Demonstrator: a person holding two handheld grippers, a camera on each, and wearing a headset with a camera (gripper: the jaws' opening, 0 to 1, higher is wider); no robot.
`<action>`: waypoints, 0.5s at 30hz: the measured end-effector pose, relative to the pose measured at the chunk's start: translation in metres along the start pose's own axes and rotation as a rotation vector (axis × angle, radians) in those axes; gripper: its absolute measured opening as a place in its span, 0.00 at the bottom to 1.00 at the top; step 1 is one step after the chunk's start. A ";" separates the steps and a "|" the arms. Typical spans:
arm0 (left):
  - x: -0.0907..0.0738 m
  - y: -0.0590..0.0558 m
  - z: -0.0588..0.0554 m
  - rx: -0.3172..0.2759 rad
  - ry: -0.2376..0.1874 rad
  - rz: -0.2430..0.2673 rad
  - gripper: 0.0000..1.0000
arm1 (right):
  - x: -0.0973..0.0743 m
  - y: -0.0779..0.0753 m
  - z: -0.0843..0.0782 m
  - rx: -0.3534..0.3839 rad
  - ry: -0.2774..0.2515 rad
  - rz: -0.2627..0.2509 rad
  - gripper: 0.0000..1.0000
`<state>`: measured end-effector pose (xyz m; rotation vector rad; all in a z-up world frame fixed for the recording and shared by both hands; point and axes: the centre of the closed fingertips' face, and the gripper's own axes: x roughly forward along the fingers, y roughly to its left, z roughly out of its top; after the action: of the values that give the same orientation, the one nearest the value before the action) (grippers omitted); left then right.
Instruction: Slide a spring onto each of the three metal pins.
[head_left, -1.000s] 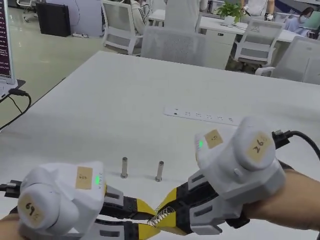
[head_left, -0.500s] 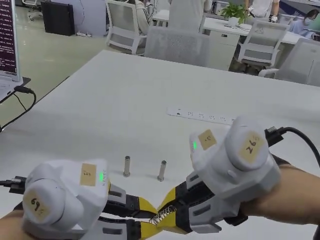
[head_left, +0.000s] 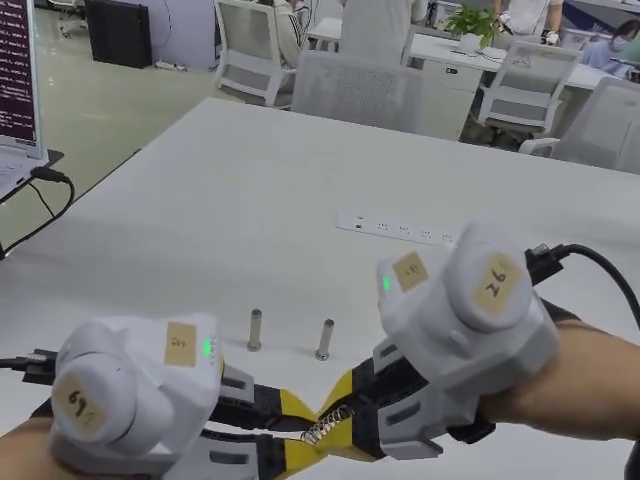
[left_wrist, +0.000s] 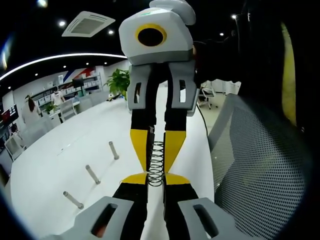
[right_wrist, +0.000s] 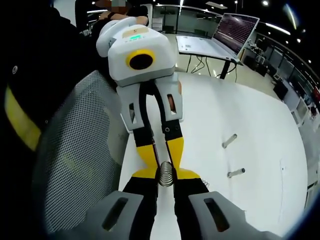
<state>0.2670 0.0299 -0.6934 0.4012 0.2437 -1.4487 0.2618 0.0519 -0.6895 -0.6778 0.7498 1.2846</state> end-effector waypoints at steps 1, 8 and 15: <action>0.000 0.000 0.000 -0.001 0.000 0.002 0.05 | 0.000 -0.001 0.001 -0.004 0.000 -0.002 0.08; -0.001 0.002 -0.002 -0.023 -0.004 0.012 0.13 | -0.001 -0.004 0.003 -0.007 0.004 -0.010 0.08; -0.002 0.003 -0.008 -0.061 0.000 0.019 0.22 | -0.003 -0.006 0.001 -0.001 0.007 -0.022 0.08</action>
<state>0.2699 0.0349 -0.6994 0.3529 0.2825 -1.4192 0.2680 0.0498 -0.6868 -0.6902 0.7456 1.2635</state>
